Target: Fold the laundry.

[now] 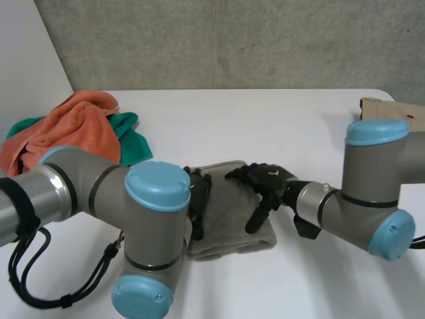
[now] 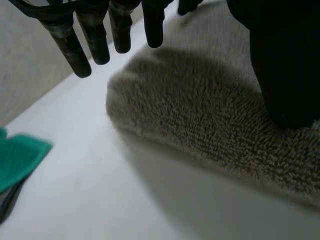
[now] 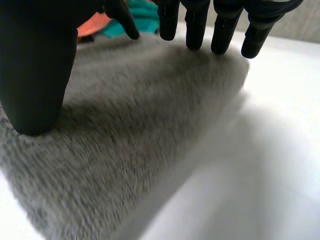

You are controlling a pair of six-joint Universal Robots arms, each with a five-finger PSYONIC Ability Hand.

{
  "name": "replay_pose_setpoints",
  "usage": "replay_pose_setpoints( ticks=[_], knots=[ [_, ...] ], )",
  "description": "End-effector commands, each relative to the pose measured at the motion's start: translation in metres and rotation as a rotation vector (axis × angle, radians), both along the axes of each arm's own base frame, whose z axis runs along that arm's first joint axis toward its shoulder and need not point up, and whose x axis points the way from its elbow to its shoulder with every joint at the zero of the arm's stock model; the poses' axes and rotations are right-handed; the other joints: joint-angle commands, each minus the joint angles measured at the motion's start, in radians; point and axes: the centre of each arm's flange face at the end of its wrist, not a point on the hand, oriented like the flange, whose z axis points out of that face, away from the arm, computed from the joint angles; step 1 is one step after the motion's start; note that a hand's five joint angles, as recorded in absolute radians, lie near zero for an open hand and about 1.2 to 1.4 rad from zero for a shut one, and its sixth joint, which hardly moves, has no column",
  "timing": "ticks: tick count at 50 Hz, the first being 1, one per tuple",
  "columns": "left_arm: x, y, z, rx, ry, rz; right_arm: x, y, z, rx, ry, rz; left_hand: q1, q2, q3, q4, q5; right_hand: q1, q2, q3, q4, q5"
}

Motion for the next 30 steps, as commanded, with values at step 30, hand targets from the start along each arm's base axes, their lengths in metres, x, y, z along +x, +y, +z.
replay_pose_setpoints(
  ticks=[30],
  knots=[
    [0.017, -0.003, 0.096, -0.169, 0.129, -0.169, -0.003, 0.108, -0.023, -0.487, 0.189, 0.138, 0.029, 0.016, 0.012, 0.021, -0.002, 0.063, 0.082, 0.084, 0.090, 0.075]
  ],
)
